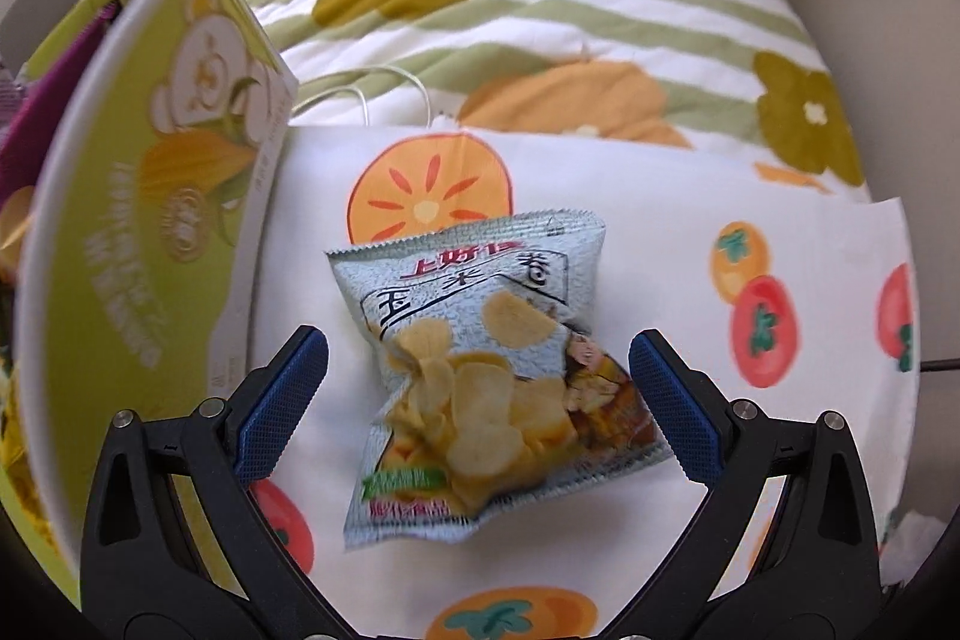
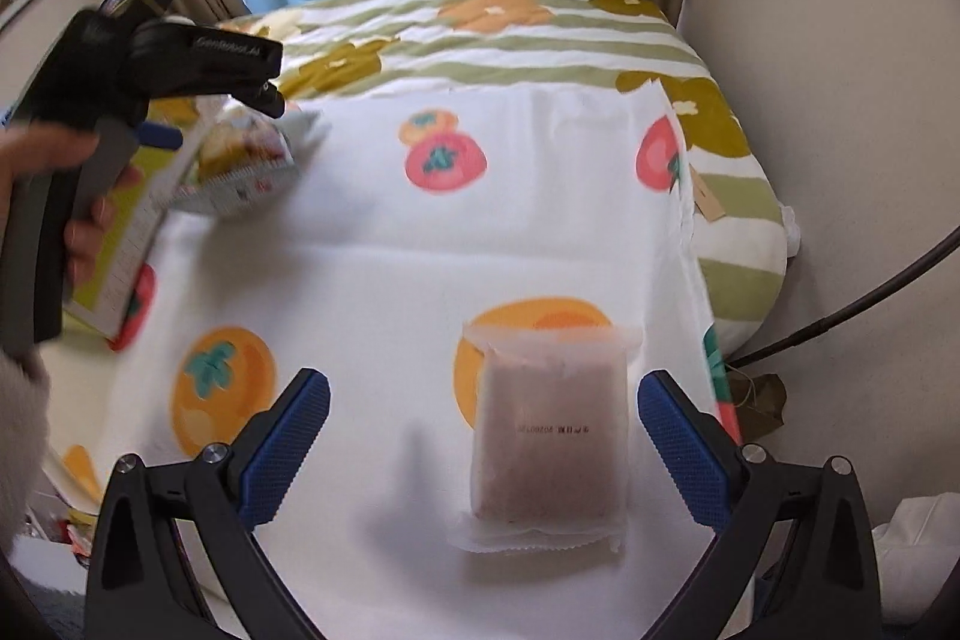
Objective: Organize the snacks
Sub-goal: 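Grasp the pale blue corn-chip bag with the left gripper while the right approaches the white pastry packet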
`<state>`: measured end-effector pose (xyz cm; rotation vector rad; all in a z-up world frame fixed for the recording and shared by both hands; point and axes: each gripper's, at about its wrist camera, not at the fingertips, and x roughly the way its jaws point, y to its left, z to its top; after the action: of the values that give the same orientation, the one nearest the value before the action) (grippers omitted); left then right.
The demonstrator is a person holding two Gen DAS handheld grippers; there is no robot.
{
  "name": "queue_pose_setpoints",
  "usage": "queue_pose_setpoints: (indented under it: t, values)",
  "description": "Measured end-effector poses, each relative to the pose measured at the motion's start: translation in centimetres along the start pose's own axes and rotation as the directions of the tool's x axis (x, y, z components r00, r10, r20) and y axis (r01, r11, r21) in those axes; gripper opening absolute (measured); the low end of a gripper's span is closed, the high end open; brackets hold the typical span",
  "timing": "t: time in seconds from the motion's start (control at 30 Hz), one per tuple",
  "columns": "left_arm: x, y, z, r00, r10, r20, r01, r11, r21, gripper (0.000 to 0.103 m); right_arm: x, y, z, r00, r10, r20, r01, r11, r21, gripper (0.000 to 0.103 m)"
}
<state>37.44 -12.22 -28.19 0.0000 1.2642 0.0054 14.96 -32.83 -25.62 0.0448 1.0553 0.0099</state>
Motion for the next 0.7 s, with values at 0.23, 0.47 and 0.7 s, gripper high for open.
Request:
queue_pose_setpoints:
  t: [0.23, 0.47, 0.7]
  values:
    - [2.4, -0.4, -0.2, 0.999, 0.023, -0.045, -0.021, 0.999, 0.031, 0.1, 1.8, -0.8, -0.5, 1.0, -0.016, -0.012, 0.016, 0.999, 0.03, 0.102]
    - [2.4, -0.2, -0.9, 0.999, -0.031, -0.032, 0.034, 0.996, 0.078, 0.09, 2.9, -1.4, -1.1, 0.998, -0.055, -0.041, 0.057, 0.998, 0.036, 0.102]
    - [1.8, -0.4, -1.7, 0.998, -0.058, -0.021, 0.061, 0.991, 0.123, 0.072, 3.1, -1.3, -1.5, 0.997, -0.068, -0.04, 0.068, 0.998, 0.014, 0.101]
